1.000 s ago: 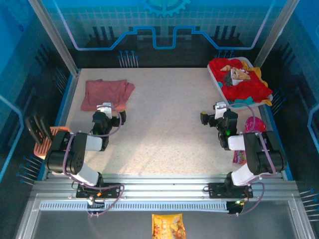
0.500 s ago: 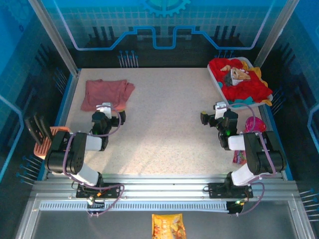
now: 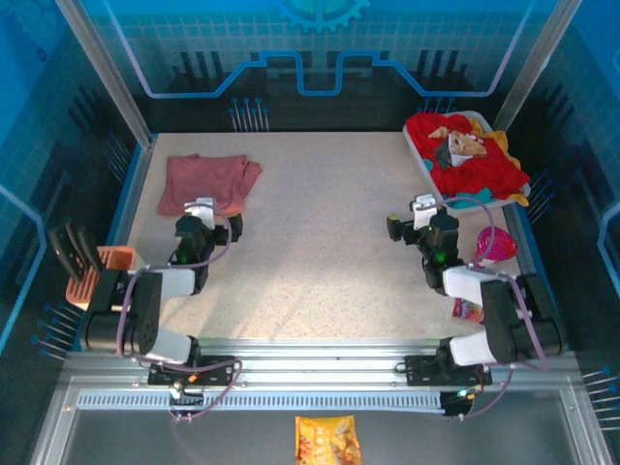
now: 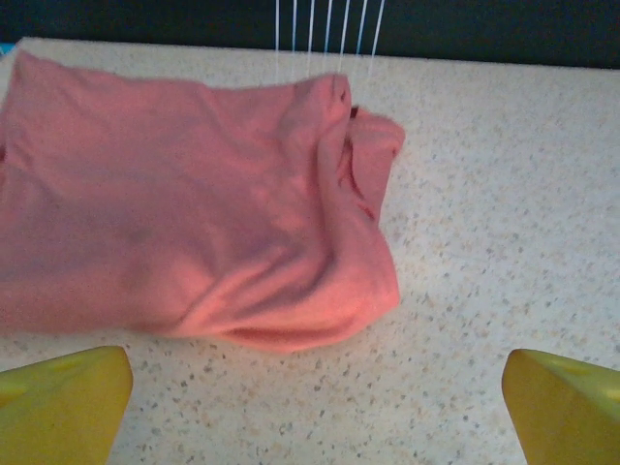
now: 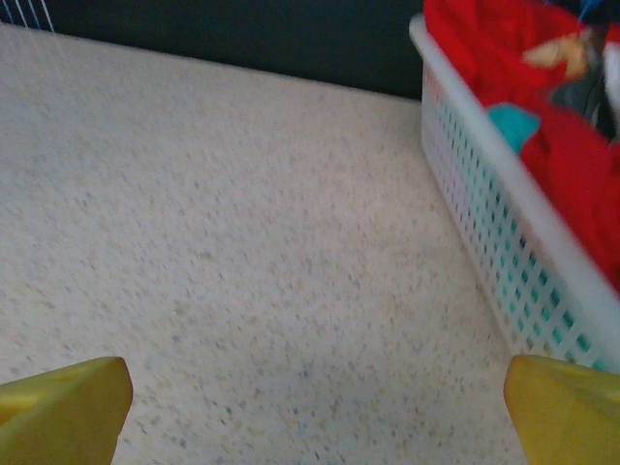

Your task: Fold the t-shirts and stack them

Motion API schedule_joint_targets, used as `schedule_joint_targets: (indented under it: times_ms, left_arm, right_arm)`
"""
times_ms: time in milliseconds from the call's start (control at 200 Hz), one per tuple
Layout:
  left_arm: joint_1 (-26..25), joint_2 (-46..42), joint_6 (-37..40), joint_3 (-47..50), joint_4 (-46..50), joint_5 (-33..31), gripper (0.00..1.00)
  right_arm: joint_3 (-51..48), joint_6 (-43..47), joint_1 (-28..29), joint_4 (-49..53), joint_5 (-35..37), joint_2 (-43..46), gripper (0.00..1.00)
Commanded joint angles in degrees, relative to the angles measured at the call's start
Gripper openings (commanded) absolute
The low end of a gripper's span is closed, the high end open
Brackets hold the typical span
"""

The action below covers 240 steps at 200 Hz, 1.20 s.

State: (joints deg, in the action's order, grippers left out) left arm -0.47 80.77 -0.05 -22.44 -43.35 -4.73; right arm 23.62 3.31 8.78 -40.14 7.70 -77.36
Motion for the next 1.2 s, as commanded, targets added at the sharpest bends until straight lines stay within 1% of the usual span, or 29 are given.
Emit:
schedule_joint_targets:
  times_ms: [0, 25, 50, 115, 220, 275, 315, 415, 505, 590, 640, 730, 785, 850, 895, 965, 1016, 1051, 1056, 1126, 1196]
  left_arm:
    - [0.38, -6.38, -1.49, -4.71, 10.68, -0.95, 0.99]
    - [0.32, -7.58, -1.85, -6.04, 12.71, -1.18, 0.99]
    - [0.29, -8.92, -2.92, -7.94, 16.96, -1.26, 0.99]
    - [0.31, -11.2, -6.39, -13.59, 27.28, -1.64, 0.99]
    - [0.31, -12.82, -12.88, -23.12, 42.7, -1.75, 0.99]
    - [0.3, -13.23, -14.85, -27.48, 49.46, 0.1, 0.99]
    - [0.29, -13.49, -15.82, -30.24, 53.38, 1.67, 0.99]
    - [0.21, -13.75, -18.42, -36.01, 60.92, 5.26, 0.99]
    - [-0.17, -14.06, -20.29, -38.75, 63.64, 9.26, 0.99]
    - [-1.24, -14.21, -20.87, -40.27, 65.12, 12.37, 0.99]
    - [-2.0, -14.53, -20.9, -40.58, 65.92, 13.4, 0.99]
    - [-3.91, -15.58, -20.96, -39.91, 66.59, 13.99, 0.99]
    - [-5.15, -16.4, -20.95, -39.24, 67.14, 13.82, 0.99]
    - [-6.61, -17.47, -20.95, -38.42, 68.03, 13.12, 0.99]
    - [-7.38, -18.14, -21.03, -37.78, 68.42, 13.08, 0.99]
    - [-8.29, -19.11, -21.36, -36.36, 68.09, 13.08, 0.99]
    - [-8.81, -19.49, -21.94, -35.6, 67.91, 13.28, 0.99]
    - [-9.18, -19.56, -22.39, -35.12, 67.77, 13.58, 0.99]
    - [-9.23, -19.58, -22.42, -35.08, 67.74, 13.64, 0.99]
    - [-10.21, -19.45, -22.71, -34.4, 67.49, 13.79, 0.99]
    - [-11.14, -19.44, -22.78, -33.67, 67.09, 13.74, 0.99]
  right_arm:
    - [4.69, 3.6, 3.93, 9.58, 7.04, 7.27, 1.0]
    - [5.95, 3.03, 4.64, 11.68, 9.11, 8.23, 1.0]
    - [7.43, 2.42, 5.25, 14.0, 10.61, 9.37, 1.0]
    - [12.35, 0.49, 6.16, 20.87, 12.36, 11.6, 1.0]
    - [21.53, -2.04, 7.72, 31.99, 16.04, 11.83, 1.0]
    - [26.29, -4.37, 7.95, 37.64, 17.24, 10.52, 1.0]
    - [32.26, -6.9, 7.75, 42.93, 17.77, 8.78, 1.0]
    - [46.87, -11.79, 6.45, 59.23, 15.55, 1.22, 1.0]
    - [57.52, -13.09, 5.7, 69.33, 12.58, -5.73, 1.0]
    - [63.2, -15.05, 3.94, 73.61, 10.83, -9.97, 1.0]
    - [66.01, -17.21, 1.46, 76.17, 8.5, -12.18, 1.0]
    - [70.09, -21.2, -4.33, 80.25, 0.84, -16.46, 0.98]
    - [71.95, -22.4, -7.06, 82.34, -1.7, -18.85, 0.94]
    - [73.99, -22.47, -8.79, 84.95, -1.38, -21.45, 0.93]
    - [74.99, -22.54, -9.44, 86.62, 0.6, -22.6, 0.92]
    - [73.99, -22.3, -10.31, 86.11, 3.58, -22.83, 0.9]
    - [73.38, -22.7, -11.65, 85.76, 3.78, -23.11, 0.88]
    - [73.54, -23.12, -12.67, 85.89, 2.96, -23.76, 0.85]
    - [73.62, -23.23, -12.98, 86.01, 2.76, -23.96, 0.83]
    - [74.63, -23.85, -14.51, 86.27, 1.17, -25.62, 0.73]
    - [75.76, -23.71, -14.78, 86.66, 1.96, -27.43, 0.71]
